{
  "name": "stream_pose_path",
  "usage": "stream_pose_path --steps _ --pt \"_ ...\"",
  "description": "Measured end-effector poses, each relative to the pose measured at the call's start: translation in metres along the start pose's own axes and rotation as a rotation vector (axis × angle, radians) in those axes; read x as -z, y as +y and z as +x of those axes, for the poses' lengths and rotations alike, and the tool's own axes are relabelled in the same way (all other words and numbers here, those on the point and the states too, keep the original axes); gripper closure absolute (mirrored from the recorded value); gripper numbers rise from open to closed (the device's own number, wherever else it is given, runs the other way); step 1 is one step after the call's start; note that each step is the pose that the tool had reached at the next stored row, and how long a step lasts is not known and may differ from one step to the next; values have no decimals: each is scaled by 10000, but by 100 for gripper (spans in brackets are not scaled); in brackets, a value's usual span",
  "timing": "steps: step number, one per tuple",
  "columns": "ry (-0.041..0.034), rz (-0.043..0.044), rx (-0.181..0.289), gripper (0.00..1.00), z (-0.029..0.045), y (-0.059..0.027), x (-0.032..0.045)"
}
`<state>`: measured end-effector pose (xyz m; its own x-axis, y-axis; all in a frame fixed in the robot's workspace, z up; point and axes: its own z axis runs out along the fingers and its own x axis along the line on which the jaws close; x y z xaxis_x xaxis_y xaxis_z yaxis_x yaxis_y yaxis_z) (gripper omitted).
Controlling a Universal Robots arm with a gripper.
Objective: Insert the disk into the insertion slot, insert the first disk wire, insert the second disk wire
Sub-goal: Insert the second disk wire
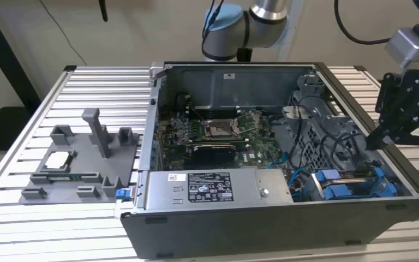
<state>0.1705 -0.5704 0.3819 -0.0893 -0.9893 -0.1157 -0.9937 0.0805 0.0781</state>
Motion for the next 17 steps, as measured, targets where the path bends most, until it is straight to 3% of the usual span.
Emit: stream_pose_path --steps 6,9,15,17 --pt "-11 11 -15 84 17 240 1" --pt "-15 56 -9 84 28 352 -7" --pt "-27 220 69 84 39 441 -34" --pt "-25 222 76 84 38 442 -33"
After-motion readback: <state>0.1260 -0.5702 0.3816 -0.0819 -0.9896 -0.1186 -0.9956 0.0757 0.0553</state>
